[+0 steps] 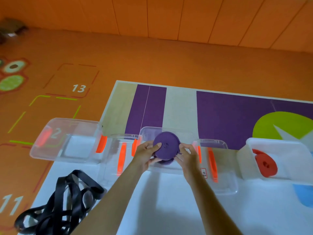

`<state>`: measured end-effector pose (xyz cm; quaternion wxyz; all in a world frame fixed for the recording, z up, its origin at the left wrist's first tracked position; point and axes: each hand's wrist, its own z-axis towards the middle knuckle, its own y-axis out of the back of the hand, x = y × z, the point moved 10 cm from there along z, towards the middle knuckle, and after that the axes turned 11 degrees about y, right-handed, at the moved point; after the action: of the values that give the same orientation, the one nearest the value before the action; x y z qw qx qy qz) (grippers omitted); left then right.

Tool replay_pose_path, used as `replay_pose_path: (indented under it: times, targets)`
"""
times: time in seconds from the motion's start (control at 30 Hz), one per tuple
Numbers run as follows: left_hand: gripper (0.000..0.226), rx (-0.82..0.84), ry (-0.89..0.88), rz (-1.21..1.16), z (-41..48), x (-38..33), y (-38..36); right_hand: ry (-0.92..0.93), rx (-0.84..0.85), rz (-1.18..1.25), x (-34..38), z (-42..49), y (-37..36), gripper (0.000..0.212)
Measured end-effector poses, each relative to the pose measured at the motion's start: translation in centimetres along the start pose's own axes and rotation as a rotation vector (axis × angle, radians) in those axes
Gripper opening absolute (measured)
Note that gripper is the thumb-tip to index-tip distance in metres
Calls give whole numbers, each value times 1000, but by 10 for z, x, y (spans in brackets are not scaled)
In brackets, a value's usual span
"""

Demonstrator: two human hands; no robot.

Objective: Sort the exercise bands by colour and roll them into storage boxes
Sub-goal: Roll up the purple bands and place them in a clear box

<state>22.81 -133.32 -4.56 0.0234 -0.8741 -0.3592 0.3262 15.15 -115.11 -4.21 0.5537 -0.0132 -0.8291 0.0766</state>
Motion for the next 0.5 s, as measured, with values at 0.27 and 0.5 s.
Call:
replay_pose_path:
  times: [0.27,0.5]
  targets:
    - [23,-164,110,52,67,26,8,-153,-98,-45,-54,44,2,21]
    - [42,-320,302,492,106,45,22,-225,-46,-326,-113,91,21,21]
